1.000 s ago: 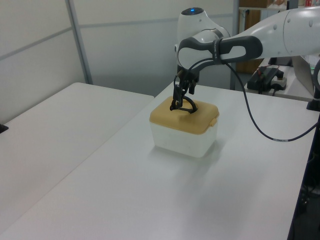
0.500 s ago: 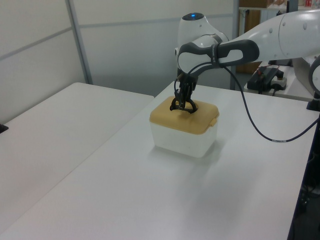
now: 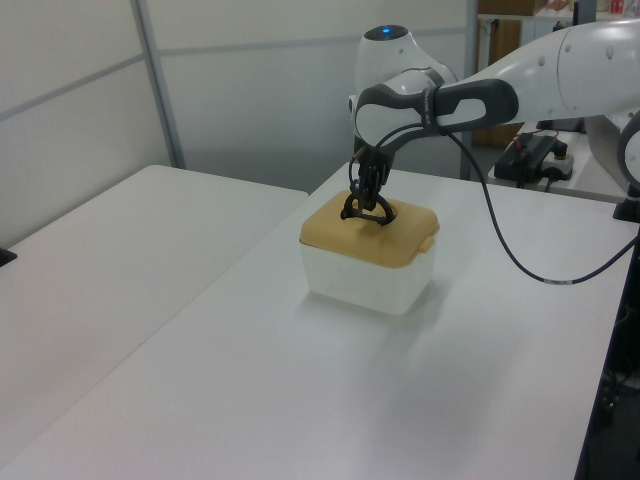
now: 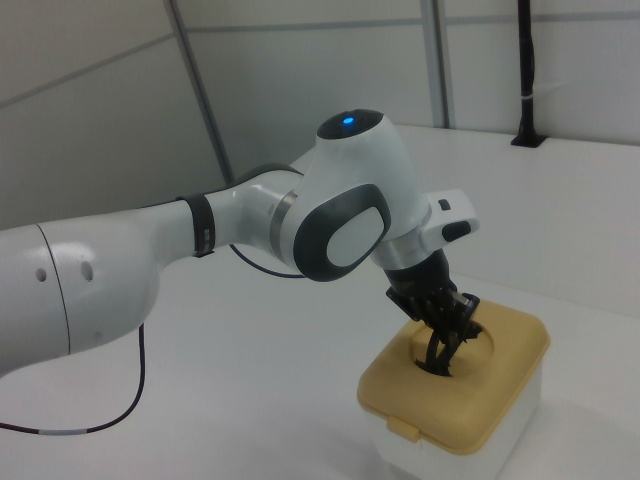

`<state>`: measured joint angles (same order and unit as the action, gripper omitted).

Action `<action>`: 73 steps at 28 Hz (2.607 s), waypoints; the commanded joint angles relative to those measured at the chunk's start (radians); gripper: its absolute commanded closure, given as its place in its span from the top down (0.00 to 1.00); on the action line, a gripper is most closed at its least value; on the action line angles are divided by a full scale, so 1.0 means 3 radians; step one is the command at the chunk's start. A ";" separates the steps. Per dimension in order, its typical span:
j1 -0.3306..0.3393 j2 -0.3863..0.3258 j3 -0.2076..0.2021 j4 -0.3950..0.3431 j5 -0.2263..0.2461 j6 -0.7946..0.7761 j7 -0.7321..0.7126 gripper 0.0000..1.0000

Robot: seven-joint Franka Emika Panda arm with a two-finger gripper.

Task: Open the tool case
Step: 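Close the gripper around the black handle of the lid, then lift the tan lid up off the white case by its handle, then carry the lid beside the case and lower it onto the table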

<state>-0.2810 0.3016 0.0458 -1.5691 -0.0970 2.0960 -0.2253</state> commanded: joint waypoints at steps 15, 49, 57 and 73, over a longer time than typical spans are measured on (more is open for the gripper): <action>0.0185 -0.0412 0.0042 0.0040 0.0246 -0.0129 -0.0042 0.00; 0.1668 -0.0561 0.0047 -0.0992 0.0180 0.0340 0.1109 0.00; 0.1791 -0.0295 0.0047 -0.1110 0.0012 0.0637 0.1313 0.00; 0.1837 0.0125 0.0047 -0.1018 -0.0418 0.0913 0.1814 0.00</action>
<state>0.2586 0.3303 0.0704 -1.8874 -0.1993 2.3634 0.2910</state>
